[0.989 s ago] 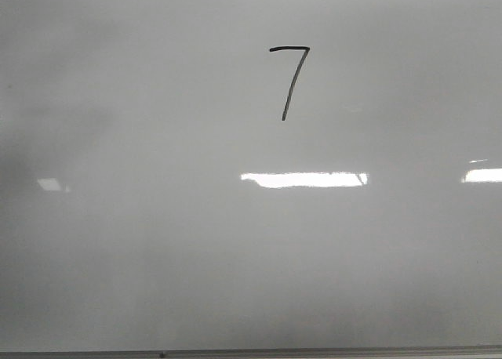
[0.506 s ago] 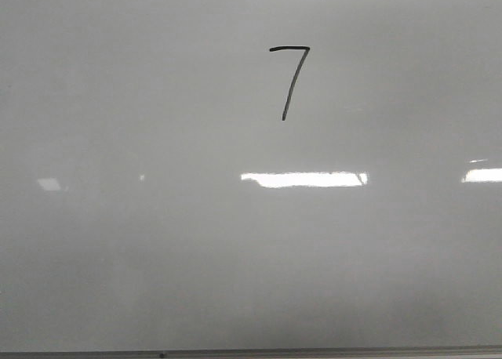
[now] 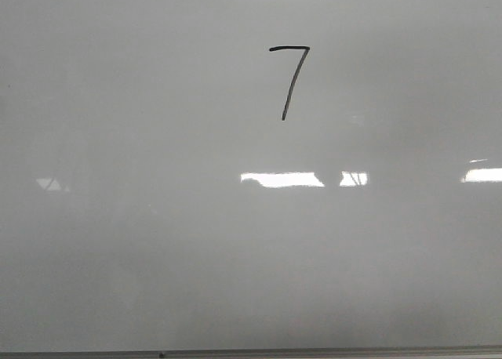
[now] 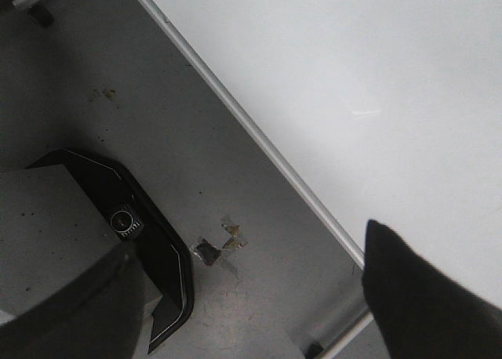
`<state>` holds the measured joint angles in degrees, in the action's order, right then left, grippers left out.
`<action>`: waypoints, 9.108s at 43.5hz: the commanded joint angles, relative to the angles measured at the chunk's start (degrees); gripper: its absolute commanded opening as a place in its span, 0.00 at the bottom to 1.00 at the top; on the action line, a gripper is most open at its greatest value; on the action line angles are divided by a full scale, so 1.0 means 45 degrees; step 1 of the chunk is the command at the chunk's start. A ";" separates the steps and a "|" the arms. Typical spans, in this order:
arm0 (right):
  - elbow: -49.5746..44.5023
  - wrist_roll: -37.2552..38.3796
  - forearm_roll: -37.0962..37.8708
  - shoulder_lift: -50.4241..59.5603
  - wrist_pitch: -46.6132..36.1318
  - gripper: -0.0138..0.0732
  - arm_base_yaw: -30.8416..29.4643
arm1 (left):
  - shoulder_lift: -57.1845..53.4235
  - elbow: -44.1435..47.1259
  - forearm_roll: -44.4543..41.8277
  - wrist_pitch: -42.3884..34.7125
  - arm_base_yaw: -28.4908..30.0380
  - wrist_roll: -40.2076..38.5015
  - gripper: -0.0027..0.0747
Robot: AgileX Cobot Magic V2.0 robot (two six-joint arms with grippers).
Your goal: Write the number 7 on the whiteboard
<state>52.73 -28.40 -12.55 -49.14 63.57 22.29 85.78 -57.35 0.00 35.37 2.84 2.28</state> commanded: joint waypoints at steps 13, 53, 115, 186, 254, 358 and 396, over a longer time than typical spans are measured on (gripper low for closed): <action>0.0287 -0.0059 -0.0085 0.0084 -0.0921 0.84 -0.0100 | 0.0537 -0.0524 0.0151 -0.0623 0.0041 -0.0143 0.43; 0.0279 0.1959 -0.0013 0.1969 -0.0927 0.84 -0.0105 | -0.5081 -0.0740 -0.0344 0.2152 -0.1408 0.0238 0.56; 0.0004 0.3093 0.0001 0.4338 -0.0628 0.08 -0.0105 | -1.2540 0.2845 0.0816 0.1053 -0.7244 0.0332 0.01; 0.0004 0.3093 0.0001 0.4338 -0.0565 0.08 -0.0105 | -1.9319 1.3008 0.0605 -0.8151 -0.0966 -0.0105 0.01; -0.0043 0.3081 0.0313 0.4477 -0.0744 0.08 -0.0210 | -1.9296 1.3007 0.0231 -0.8732 -0.0840 -0.0507 0.01; -1.2029 0.7245 0.2982 1.1296 -1.5187 0.08 -0.5065 | -1.9296 1.3007 0.0231 -0.8732 -0.0840 -0.0507 0.01; -1.2029 0.6901 0.2982 1.1284 -1.5521 0.08 -0.5065 | -1.9296 1.3007 0.0231 -0.8732 -0.0840 -0.0507 0.01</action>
<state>-1.51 3.17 0.00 0.55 -1.73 -0.10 -0.36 0.42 0.94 0.87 -0.89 0.64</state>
